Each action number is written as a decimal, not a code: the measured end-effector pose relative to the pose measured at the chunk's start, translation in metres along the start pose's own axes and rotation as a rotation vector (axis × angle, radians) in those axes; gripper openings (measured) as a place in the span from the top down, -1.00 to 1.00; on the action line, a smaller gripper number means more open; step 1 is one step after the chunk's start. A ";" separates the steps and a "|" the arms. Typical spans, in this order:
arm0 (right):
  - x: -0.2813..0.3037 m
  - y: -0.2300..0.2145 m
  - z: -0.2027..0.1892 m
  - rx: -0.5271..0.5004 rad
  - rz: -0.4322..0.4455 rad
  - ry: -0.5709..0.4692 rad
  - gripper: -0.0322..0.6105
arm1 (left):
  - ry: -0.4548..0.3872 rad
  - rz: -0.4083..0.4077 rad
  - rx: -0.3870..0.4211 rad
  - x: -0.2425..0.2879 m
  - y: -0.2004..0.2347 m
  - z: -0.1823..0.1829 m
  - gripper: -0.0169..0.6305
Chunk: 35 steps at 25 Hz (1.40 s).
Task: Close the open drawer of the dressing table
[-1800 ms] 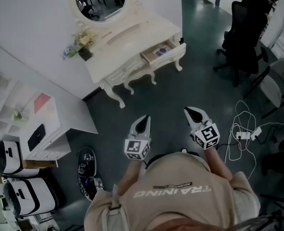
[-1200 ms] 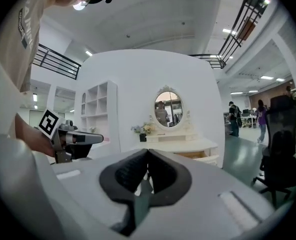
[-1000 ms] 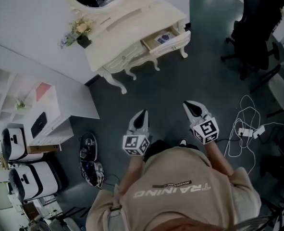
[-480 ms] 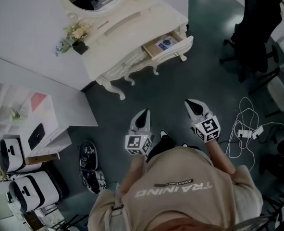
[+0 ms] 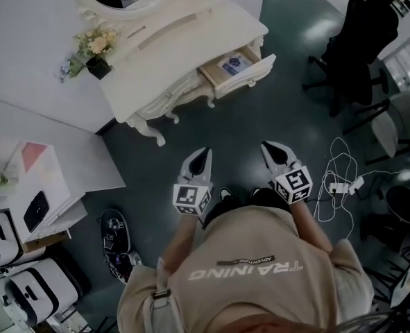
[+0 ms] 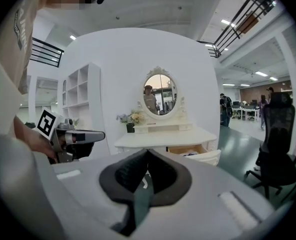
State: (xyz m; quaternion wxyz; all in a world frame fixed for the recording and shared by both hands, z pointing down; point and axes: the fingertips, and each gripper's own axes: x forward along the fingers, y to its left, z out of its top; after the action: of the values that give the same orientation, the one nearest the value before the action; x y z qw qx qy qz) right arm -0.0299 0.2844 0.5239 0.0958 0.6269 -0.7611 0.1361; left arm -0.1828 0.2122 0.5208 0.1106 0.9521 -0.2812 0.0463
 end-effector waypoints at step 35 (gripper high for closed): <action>0.213 -0.263 0.018 0.069 0.223 0.097 0.89 | 0.109 0.143 0.003 0.316 0.064 0.035 0.92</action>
State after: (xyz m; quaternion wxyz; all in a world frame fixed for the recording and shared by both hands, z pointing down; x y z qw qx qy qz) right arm 0.1867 0.0345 0.5969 0.0952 0.5337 -0.8155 0.2024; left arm 0.0478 -0.0148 0.5466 0.1205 0.9260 -0.3418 0.1061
